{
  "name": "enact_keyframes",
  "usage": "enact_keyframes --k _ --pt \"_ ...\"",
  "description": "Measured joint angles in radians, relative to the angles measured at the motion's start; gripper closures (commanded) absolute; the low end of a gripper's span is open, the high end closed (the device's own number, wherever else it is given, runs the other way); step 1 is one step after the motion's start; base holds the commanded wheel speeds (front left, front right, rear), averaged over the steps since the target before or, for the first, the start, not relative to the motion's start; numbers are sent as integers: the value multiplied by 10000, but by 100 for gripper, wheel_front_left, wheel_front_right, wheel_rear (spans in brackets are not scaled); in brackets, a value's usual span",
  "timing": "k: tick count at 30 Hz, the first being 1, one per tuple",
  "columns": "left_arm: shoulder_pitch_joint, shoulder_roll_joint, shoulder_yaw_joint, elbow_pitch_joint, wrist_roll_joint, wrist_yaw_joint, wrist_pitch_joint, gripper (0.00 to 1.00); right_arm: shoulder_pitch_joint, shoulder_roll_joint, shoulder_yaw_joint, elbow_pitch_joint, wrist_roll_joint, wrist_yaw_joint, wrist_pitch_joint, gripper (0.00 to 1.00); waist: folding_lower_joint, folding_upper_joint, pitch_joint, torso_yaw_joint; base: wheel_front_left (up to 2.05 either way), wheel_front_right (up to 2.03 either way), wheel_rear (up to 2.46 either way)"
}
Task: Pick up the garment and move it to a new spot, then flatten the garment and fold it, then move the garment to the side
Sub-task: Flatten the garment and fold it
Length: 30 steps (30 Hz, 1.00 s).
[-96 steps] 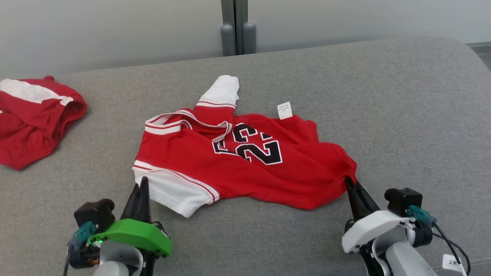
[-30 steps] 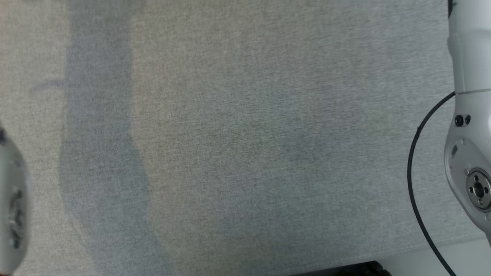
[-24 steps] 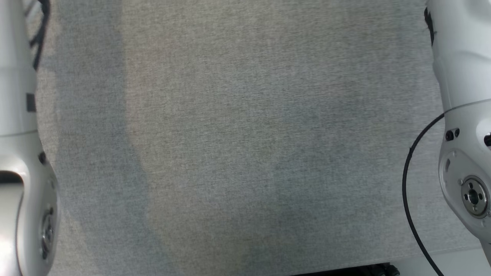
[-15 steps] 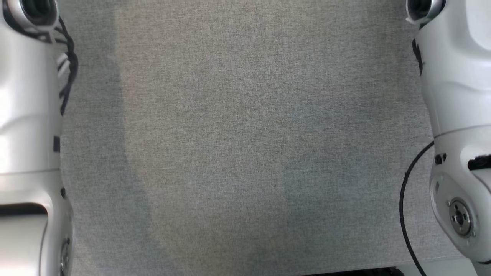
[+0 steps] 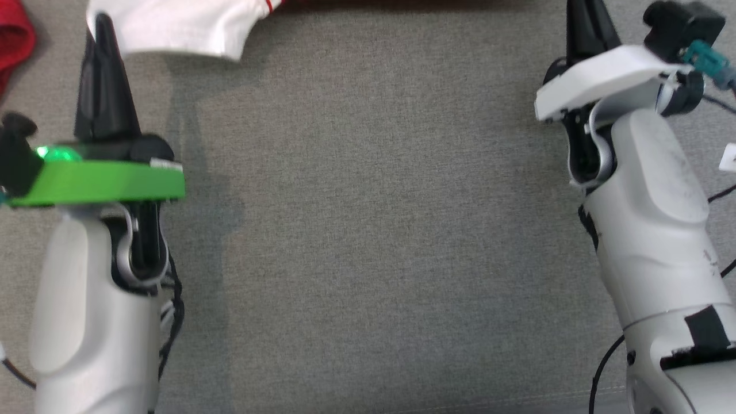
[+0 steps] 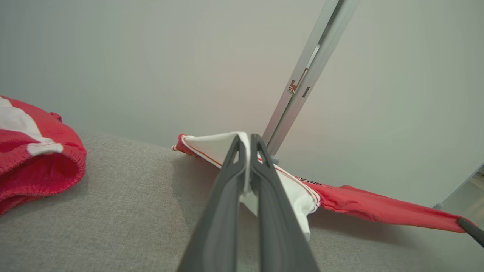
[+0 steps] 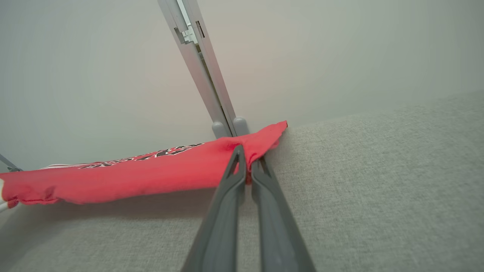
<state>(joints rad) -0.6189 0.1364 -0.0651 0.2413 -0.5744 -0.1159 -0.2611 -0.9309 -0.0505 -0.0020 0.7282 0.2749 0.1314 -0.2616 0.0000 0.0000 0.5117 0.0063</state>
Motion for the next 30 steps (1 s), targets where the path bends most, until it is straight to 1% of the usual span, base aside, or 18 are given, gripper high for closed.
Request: enact_keyframes --k 5,10,16,19,26,30 --pt "2624 -77 134 -1208 -226 35 0 100 1651 4 510 -713 754 0 0 100 0 0 -1020 -94 0 0 0" --pt "4842 -222 92 -2011 -374 267 48 100 3348 2 554 -1574 1216 0 0 100 0 0 -1972 -206 0 0 0" --pt "6565 -499 12 -2525 -548 642 77 100 5324 4 537 -2462 1501 0 0 100 -1 0 -2927 -268 0 0 0" --pt "7334 -589 -23 -2851 -690 736 50 100 6175 0 330 -2989 1666 0 0 100 -1 0 -3317 -290 0 0 0" --pt "9012 -537 -295 -3555 -706 911 405 100 7773 13 157 -4079 1703 0 -8 100 -1 0 -3929 -319 0 0 0" --pt "9732 -443 -562 -3772 -685 999 765 100 8572 13 188 -4224 1628 0 -8 100 -1 0 -4120 -362 0 0 0"
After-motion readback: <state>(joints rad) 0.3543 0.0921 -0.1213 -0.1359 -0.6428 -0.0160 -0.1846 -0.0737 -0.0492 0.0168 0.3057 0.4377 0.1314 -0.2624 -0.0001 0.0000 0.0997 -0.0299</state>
